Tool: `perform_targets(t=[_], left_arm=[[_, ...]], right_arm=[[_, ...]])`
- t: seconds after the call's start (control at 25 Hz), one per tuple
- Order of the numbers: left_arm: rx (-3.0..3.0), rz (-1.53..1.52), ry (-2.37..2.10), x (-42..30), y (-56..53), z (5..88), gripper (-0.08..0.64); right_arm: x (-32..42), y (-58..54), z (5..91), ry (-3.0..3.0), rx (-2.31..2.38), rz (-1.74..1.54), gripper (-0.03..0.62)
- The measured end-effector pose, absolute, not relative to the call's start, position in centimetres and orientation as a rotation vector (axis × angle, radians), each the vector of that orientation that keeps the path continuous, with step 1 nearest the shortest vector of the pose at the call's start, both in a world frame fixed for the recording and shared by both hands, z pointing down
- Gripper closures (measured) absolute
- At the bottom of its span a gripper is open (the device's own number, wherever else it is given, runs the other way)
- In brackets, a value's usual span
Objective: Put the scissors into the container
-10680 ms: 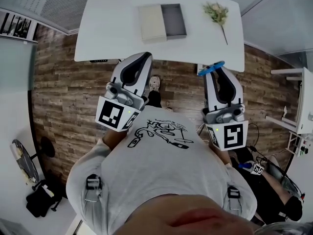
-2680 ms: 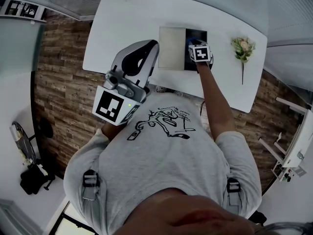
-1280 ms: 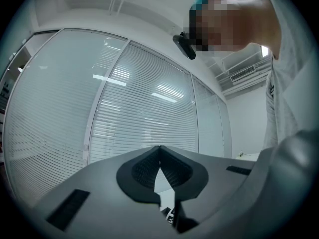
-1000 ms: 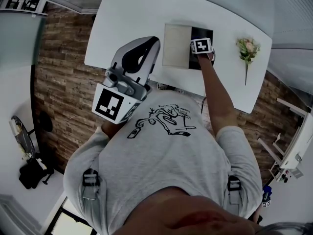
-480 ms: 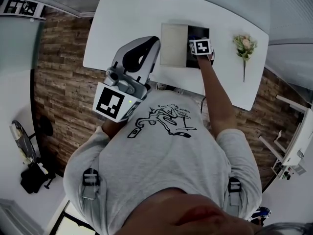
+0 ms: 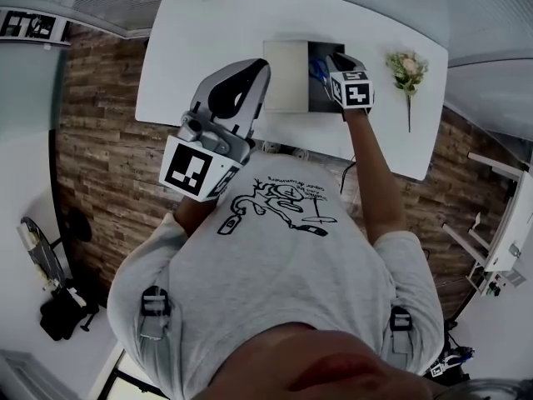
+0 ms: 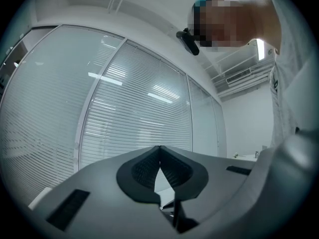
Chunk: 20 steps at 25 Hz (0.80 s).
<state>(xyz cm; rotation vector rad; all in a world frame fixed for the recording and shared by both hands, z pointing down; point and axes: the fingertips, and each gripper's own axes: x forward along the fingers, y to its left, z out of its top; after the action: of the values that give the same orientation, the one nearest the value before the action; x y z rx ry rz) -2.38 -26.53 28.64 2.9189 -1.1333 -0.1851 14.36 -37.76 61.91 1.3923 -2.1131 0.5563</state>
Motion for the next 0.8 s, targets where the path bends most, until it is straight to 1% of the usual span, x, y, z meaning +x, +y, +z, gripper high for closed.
perform_targets(t=[0.44, 0.8], left_arm=[[2.918, -0.152, -1.115, -1.0, -27.1, 29.7, 0.540], [2.929, -0.154, -1.092, -0.4, -27.0, 29.6, 0.540]], right_arm=[[13.9, -34.5, 48.0, -2.331, 1.470, 0.262, 0.557], [14.1, -30.6, 38.8, -2.460, 1.535, 0.088, 0.571]])
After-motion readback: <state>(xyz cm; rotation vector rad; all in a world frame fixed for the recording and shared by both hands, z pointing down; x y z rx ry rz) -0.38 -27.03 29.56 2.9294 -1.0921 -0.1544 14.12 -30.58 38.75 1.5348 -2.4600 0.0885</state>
